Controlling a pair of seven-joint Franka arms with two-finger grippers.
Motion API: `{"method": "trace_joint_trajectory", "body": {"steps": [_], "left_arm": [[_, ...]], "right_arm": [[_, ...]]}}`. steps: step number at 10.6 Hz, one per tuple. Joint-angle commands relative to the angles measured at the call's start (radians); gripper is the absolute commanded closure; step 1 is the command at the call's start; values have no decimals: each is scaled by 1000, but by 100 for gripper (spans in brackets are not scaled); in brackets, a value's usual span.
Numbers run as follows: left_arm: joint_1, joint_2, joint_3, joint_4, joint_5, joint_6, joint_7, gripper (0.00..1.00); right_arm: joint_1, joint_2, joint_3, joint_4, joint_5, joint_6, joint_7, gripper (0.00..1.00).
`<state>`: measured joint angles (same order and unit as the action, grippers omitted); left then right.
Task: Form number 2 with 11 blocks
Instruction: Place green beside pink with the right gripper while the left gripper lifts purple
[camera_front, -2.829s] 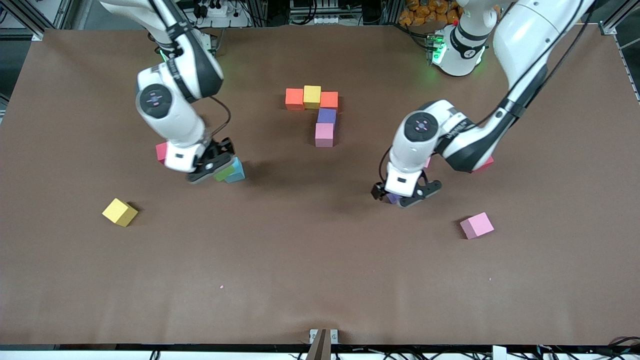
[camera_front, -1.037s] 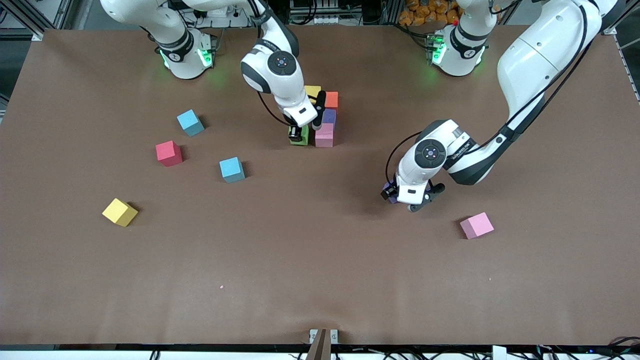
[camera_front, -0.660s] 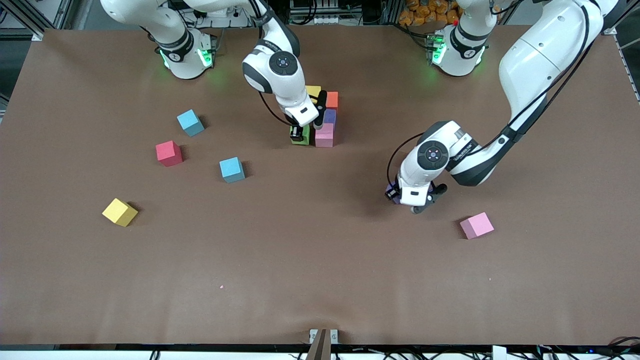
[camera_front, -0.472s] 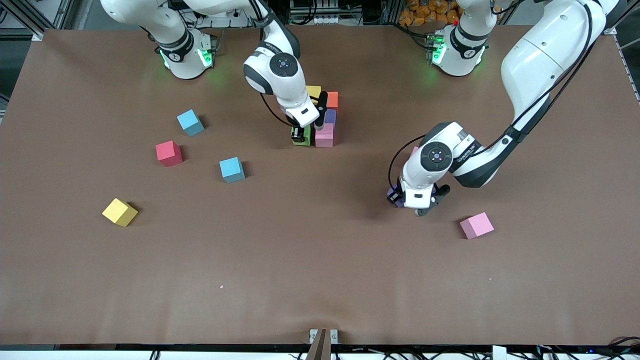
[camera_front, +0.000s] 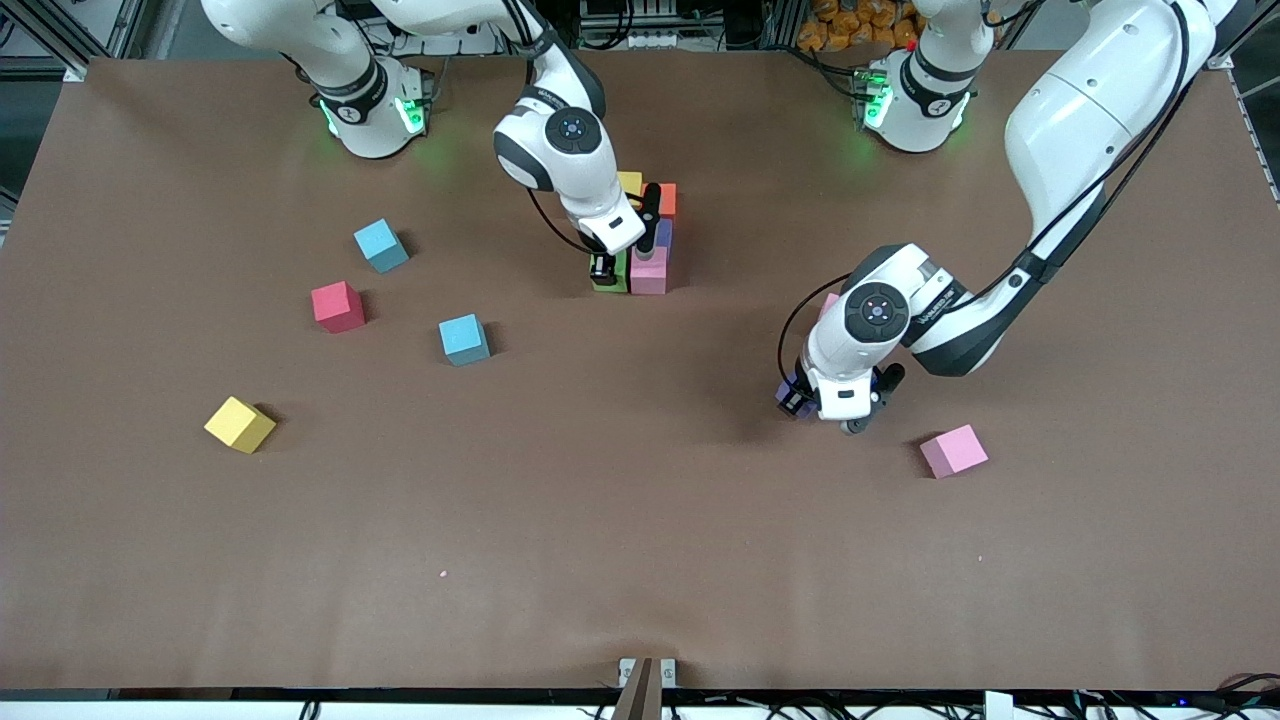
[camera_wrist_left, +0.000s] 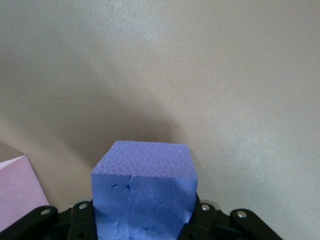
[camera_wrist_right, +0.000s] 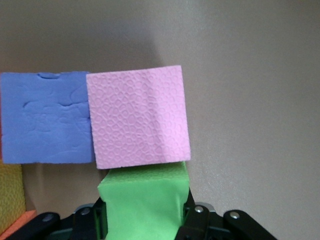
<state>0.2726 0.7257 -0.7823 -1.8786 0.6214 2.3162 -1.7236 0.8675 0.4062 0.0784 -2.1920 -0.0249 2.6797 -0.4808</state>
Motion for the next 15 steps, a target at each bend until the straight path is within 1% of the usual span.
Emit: {"method": "trace_joint_trajectory", "body": {"steps": [1,2,3,4,5,6,7,10,11,12,15], "left_arm": [[-3,-26,-3,-5,-23,-1,-36,76],[-3,-26,-3,-4,-22,-1,-45,76],[0,-26,-3,-4,-22,-1,-45,76],[0,-26,-3,-4,-23,-1,-45,76],[-3,-26,-3,-2,-22,-1,-54,76],[-4,-26,-5,-2,-22,-1,-68,76],[-4,-26,-5,-2,-22,-1,-70,76],[-9,-26,-9,4,-23,-1,-109,76],[-9,-26,-28,4,-23,-1,-131,76],[-15,-26,-44,4,-23,-3,-170,76],[-91,-25,-49,19,-23,-15,-330,76]], "right_arm": [[30,22,-22,23,-4,9,16,68],[30,32,-22,34,-4,11,16,66],[36,34,-23,35,-3,11,25,63],[45,34,-35,37,-3,11,40,57],[51,34,-45,38,-3,11,42,37],[53,33,-57,38,-6,9,39,0],[53,31,-69,38,-9,8,34,0],[51,-1,-71,32,-6,-7,45,0],[53,-15,-71,31,-4,-12,45,0],[53,-42,-71,31,-3,-56,45,0],[53,-150,-71,26,-3,-216,31,0]]}}
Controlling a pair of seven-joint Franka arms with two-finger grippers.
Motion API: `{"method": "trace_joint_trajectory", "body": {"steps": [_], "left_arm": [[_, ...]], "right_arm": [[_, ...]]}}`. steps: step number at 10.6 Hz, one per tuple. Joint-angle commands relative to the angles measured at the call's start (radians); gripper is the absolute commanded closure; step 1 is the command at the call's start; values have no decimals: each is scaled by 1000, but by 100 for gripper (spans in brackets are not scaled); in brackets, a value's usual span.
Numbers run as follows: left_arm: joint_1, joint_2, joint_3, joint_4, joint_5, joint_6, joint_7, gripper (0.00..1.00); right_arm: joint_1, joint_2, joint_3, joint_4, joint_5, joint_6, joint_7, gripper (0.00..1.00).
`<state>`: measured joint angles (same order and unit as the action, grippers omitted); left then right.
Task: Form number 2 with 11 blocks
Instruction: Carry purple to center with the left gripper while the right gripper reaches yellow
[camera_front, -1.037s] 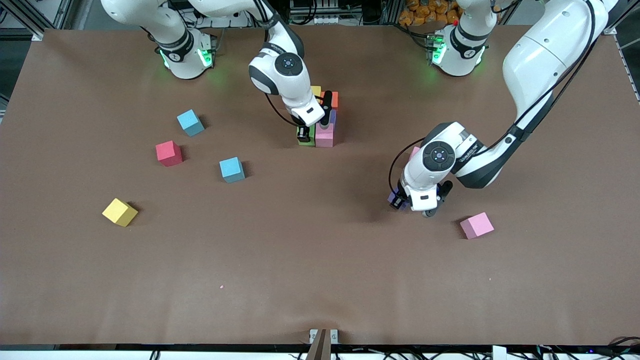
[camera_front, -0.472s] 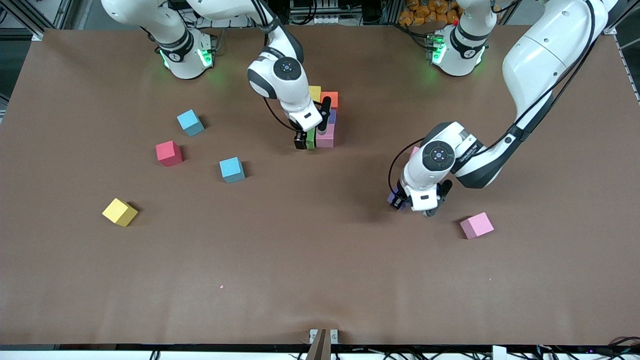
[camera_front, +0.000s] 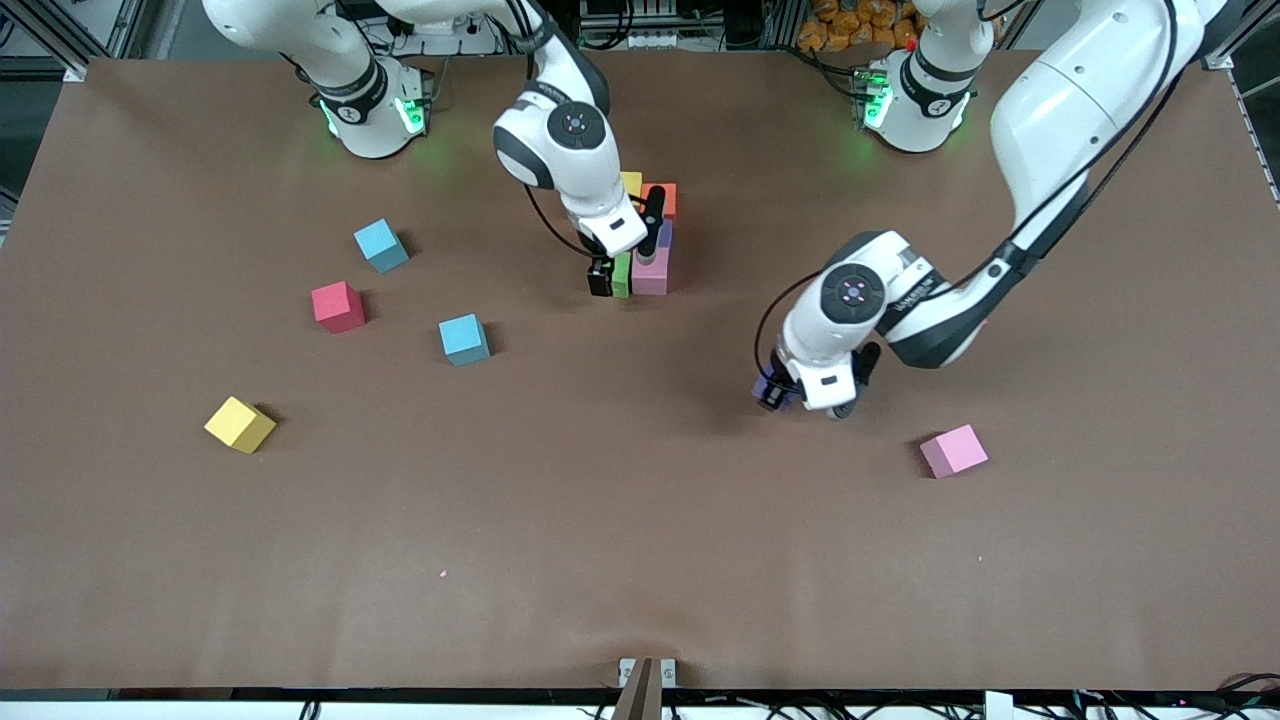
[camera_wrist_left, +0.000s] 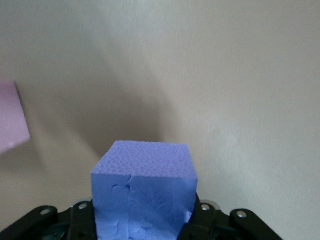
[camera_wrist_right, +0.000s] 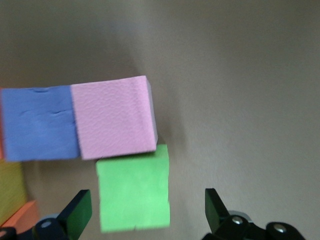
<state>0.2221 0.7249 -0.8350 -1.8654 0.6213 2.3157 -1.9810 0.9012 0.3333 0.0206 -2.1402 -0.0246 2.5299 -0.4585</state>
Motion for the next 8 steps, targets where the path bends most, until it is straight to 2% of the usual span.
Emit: {"method": "trace_joint_trajectory", "body": {"steps": [1,3,5,7,8], "left_arm": [[-71,-24,4,18,-25,-18,-141,76],[-136,-24,4,37,-26,-19,-266,76],[-220,-19,5,96,-86,-73,-372,76],[-324,-19,8,173,-179,-129,-490,76],[-383,-15,11,199,-183,-139,-580,76]], "right_arm": [[19,-111,-13,-32,-3,-110,9,0],[-2,-186,-13,-33,-3,-228,5,0],[-97,-226,-19,-56,-17,-243,-32,0],[-245,-227,-27,-56,-46,-238,-35,0],[-331,-226,-27,-56,-61,-237,-67,0]]}}
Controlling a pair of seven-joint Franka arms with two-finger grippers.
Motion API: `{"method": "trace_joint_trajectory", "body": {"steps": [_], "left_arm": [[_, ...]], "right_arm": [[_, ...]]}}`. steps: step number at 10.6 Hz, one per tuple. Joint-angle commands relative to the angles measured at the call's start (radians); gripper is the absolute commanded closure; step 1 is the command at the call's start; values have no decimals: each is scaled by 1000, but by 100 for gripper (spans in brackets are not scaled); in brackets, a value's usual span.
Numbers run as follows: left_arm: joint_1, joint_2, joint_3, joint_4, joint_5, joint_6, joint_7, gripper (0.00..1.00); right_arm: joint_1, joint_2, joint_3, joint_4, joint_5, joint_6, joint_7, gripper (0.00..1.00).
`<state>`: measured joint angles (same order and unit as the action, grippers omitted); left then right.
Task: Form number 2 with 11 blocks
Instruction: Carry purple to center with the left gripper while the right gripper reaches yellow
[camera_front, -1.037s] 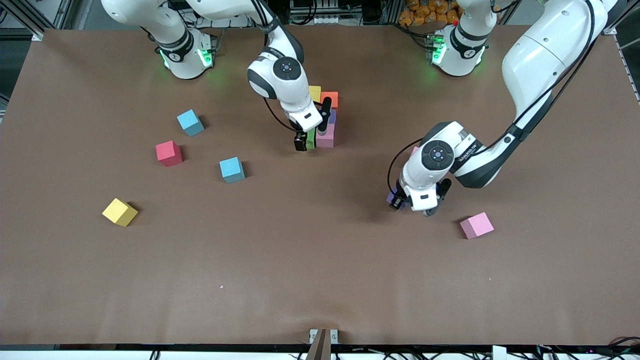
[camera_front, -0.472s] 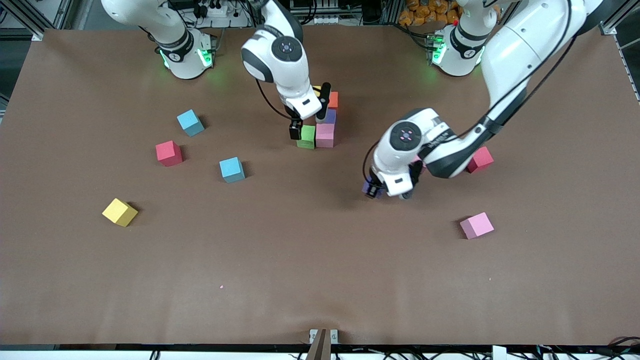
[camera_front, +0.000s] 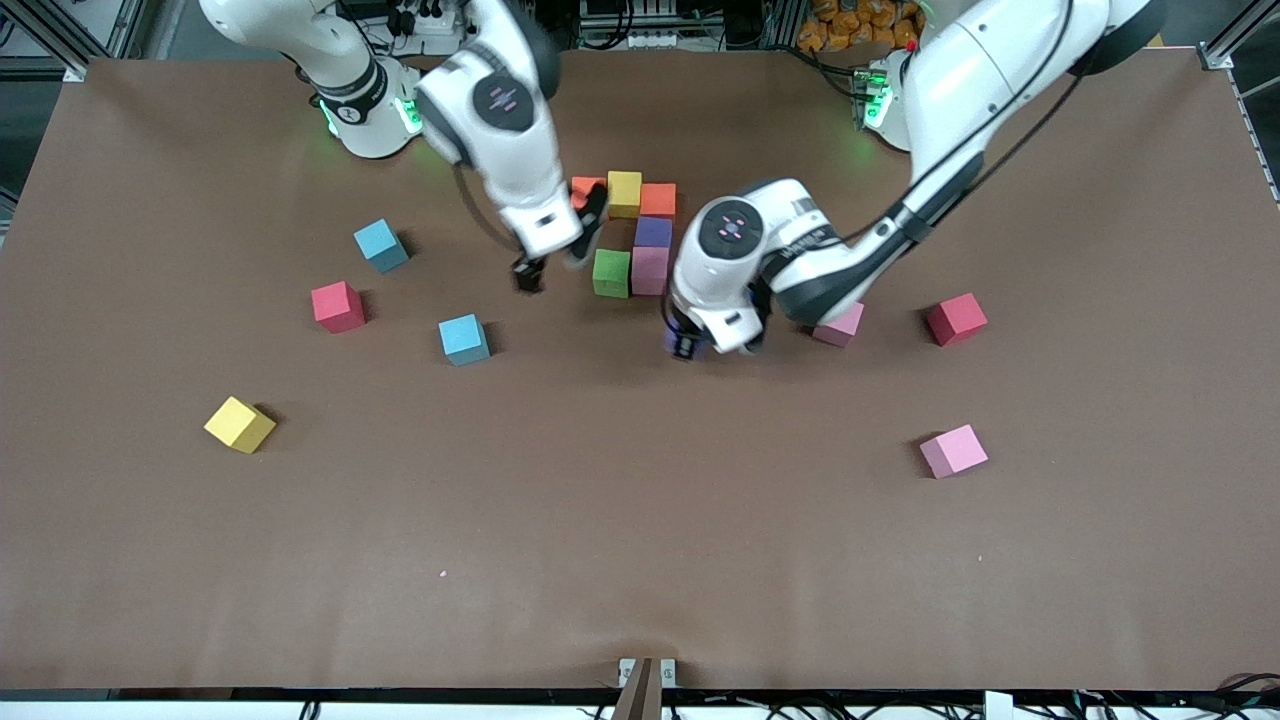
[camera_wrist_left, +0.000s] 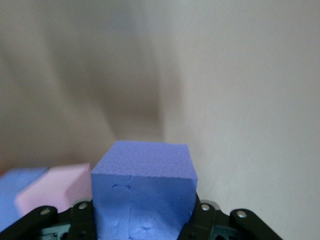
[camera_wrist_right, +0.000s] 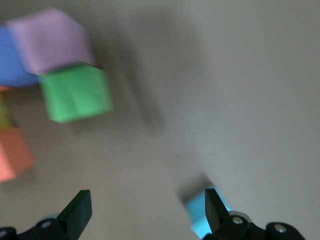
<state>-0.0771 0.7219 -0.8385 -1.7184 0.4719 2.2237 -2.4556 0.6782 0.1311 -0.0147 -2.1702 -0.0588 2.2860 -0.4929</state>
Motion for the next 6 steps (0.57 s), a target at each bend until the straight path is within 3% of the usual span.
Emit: {"method": "trace_joint_trajectory", "body": {"steps": [1,3,6], "left_arm": [[-143,-10,18,60,-30,-47,-191,76],[-287,-9,79,75,-33,-47,-342,76],[-522,28,234,204,-53,-47,-518,75]], "right_arm": [[-214,-24,9,-28,-42,24,-161,0],[-371,-18,9,-31,-42,55,-387,0],[-442,-2,12,-66,-39,141,-533,0]]}}
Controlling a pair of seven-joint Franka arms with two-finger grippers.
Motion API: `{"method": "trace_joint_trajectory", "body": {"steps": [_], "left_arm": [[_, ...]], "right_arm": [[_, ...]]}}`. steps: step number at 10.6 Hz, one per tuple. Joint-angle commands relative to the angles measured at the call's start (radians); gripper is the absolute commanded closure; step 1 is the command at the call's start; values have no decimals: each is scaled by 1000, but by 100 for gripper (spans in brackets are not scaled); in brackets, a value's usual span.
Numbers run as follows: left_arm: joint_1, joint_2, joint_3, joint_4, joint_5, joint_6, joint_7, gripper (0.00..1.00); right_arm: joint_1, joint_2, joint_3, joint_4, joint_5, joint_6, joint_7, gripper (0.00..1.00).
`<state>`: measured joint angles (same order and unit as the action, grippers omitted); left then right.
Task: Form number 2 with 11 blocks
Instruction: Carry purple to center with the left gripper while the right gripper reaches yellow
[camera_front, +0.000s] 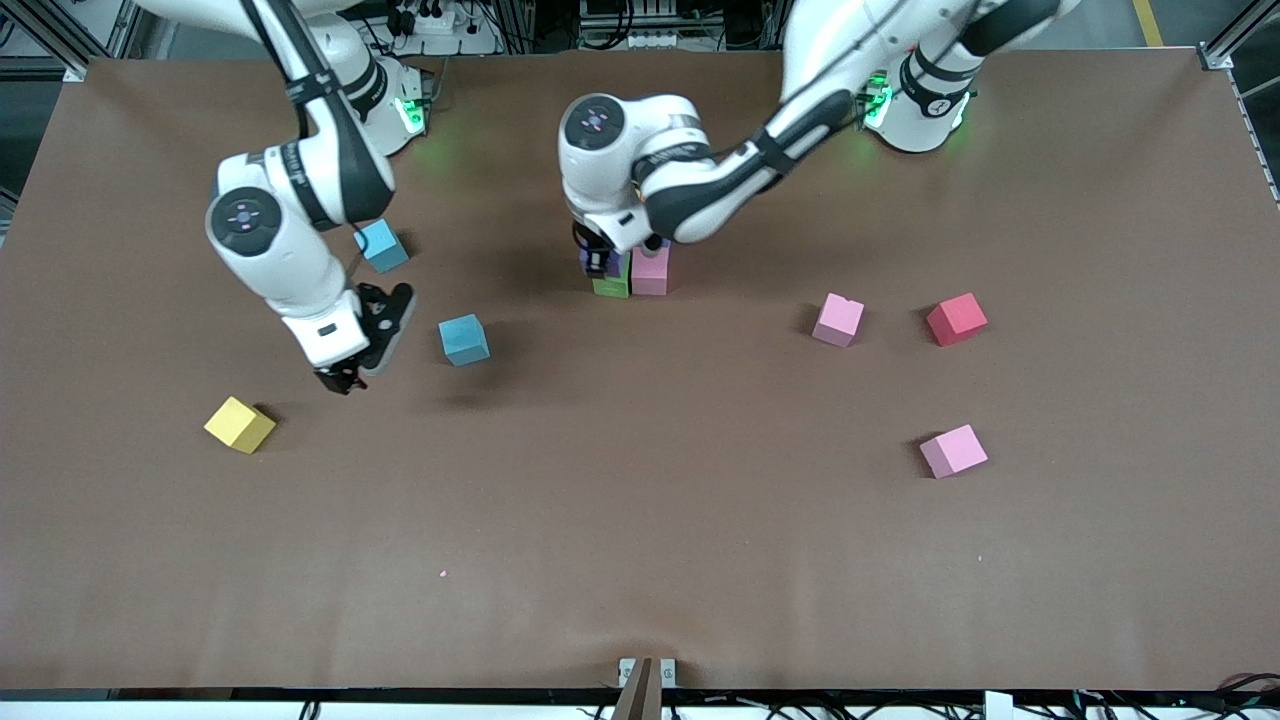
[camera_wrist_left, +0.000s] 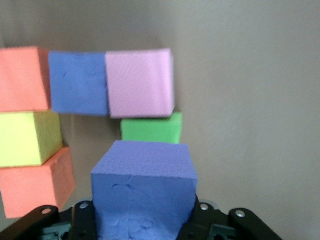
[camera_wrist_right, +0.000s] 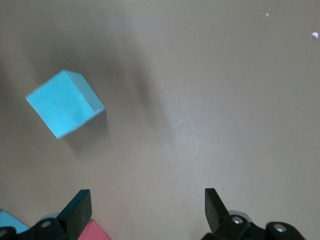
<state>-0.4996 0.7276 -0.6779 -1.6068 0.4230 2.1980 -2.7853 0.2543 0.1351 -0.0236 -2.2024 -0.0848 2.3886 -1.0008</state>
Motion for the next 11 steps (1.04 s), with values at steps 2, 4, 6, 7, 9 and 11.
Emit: {"method": "trace_joint_trajectory", "body": {"steps": [2,4,6,7,9,11], "left_arm": [[-210,64,168,189,-45,-18,-218,74],[-270,111,236,234,-52,-4,-250,72],[-277,137,241,232,-50,8,-264,71],[-277,142,241,231,-50,8,-264,71],[-277,148,242,228,-50,8,-263,71],[-277,159,241,225,-52,8,-263,71]], "right_arm": [[-13,17,22,-46,-15,69,-47,0],[-12,43,22,-74,-13,153,-161,0],[-12,55,21,-106,-13,222,-225,0],[-12,55,22,-108,-12,222,-243,0],[-9,54,24,-111,-12,222,-246,0],[-7,43,24,-125,-12,222,-246,0]]}}
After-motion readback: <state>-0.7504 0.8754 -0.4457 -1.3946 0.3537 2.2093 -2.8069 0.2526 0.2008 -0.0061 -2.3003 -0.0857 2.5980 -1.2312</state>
